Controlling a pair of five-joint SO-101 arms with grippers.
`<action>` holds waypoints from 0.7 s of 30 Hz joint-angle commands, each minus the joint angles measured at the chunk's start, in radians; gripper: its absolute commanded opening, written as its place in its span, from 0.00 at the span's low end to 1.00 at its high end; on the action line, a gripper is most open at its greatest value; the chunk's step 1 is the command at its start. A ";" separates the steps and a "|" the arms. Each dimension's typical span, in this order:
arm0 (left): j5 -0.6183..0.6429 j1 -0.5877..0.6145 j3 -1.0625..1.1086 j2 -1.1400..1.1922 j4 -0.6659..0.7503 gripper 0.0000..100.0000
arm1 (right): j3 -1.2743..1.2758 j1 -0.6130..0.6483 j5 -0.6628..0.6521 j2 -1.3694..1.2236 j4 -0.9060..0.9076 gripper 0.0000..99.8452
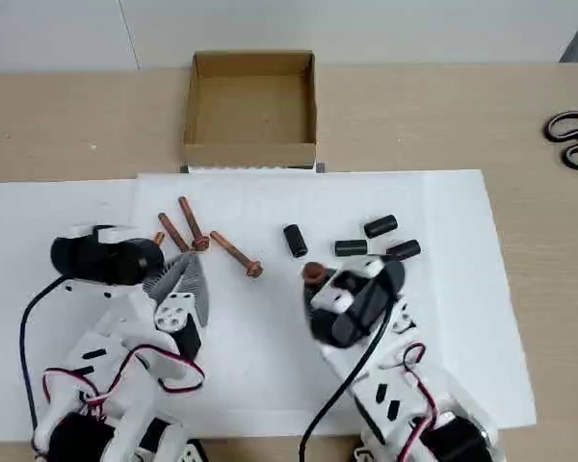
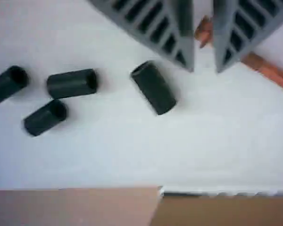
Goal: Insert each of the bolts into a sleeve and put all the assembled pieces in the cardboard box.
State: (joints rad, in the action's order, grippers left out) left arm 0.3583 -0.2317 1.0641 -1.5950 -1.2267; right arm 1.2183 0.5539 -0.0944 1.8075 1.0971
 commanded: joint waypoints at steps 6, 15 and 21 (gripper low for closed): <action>-0.123 0.149 0.263 0.000 0.114 0.01 | 0.026 -0.154 0.143 -0.007 -0.001 0.00; -0.284 0.244 0.473 0.000 0.242 0.01 | 0.061 -0.168 0.187 -0.008 -0.012 0.00; -0.304 0.244 0.510 0.000 0.245 0.01 | 0.008 -0.165 0.187 -0.038 -0.010 0.00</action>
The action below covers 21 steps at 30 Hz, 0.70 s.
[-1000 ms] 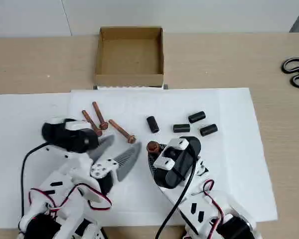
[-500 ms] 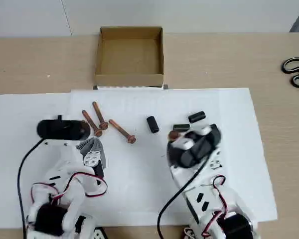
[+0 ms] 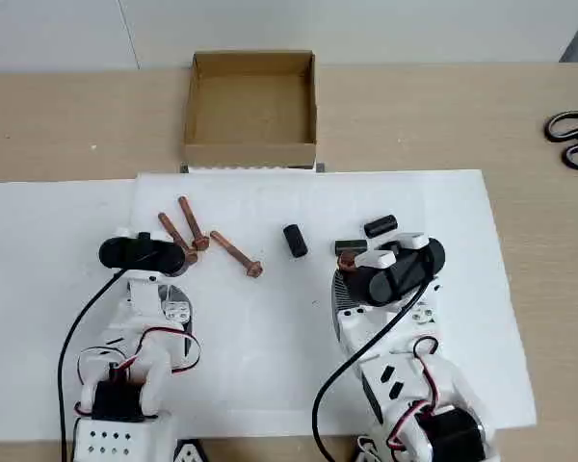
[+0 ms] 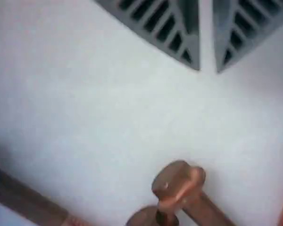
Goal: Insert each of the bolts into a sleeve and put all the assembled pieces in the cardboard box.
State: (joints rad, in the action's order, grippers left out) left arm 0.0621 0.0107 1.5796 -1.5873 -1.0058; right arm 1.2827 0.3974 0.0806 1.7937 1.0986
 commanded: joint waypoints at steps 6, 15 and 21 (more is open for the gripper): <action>-0.008 0.002 -0.007 -0.008 0.025 0.01 | -0.195 -0.008 0.012 -0.297 -0.111 0.00; -0.009 -0.003 -0.007 -0.008 0.023 0.01 | -0.460 -0.012 0.005 -0.869 -0.404 0.00; -0.009 -0.006 -0.008 -0.008 0.021 0.01 | -0.733 -0.015 0.006 -1.227 -0.578 0.00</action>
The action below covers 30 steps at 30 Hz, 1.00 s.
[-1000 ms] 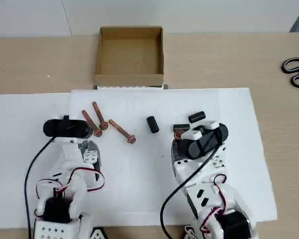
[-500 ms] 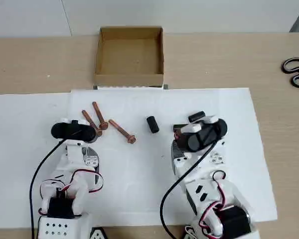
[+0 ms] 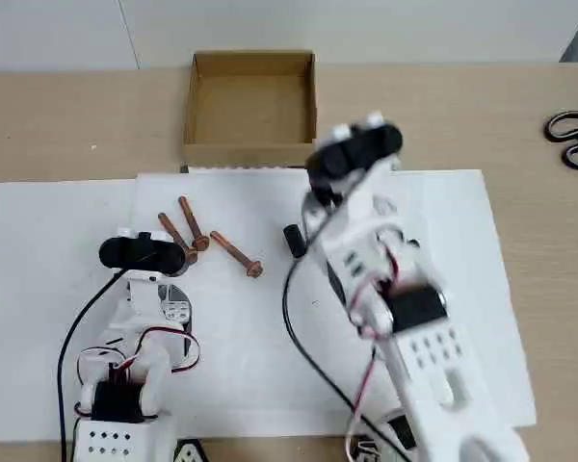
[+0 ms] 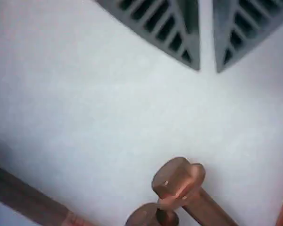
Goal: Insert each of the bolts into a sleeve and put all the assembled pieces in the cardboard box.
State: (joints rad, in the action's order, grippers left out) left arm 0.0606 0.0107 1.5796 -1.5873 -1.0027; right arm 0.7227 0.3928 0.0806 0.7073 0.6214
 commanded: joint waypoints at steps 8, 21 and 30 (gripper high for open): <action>-0.008 -0.006 -0.008 -0.008 0.017 0.01 | -0.523 -0.041 0.008 -0.545 -0.257 0.00; -0.008 -0.006 -0.008 -0.008 0.017 0.01 | -1.117 -0.088 0.015 -1.204 -0.352 0.00; -0.005 -0.006 -0.008 -0.008 0.017 0.01 | -1.361 -0.088 0.069 -1.422 -0.340 0.01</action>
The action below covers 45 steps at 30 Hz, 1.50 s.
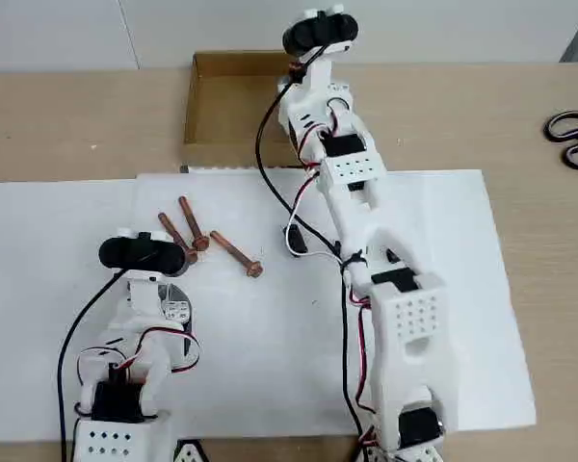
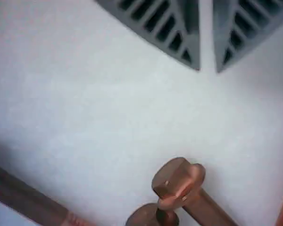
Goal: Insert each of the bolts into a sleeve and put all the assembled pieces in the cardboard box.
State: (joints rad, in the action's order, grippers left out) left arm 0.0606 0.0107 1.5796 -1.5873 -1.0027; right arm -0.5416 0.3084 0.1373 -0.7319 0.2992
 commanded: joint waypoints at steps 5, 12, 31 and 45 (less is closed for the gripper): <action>-0.005 -0.006 -0.008 -0.008 0.017 0.01 | -0.098 0.007 -0.035 0.013 0.045 0.17; -0.005 -0.006 -0.008 -0.008 0.017 0.01 | -0.101 0.012 -0.037 0.024 0.102 0.21; -0.002 -0.002 -0.008 -0.006 0.017 0.01 | -0.101 0.128 -0.037 0.320 0.855 0.21; 0.000 0.000 -0.008 -0.006 0.017 0.01 | -0.101 0.142 0.084 0.417 1.256 0.21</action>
State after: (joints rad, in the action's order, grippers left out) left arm 0.0606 0.0107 1.5796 -1.5873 -1.0027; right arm -0.5923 0.4465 0.2094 -0.3851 1.5006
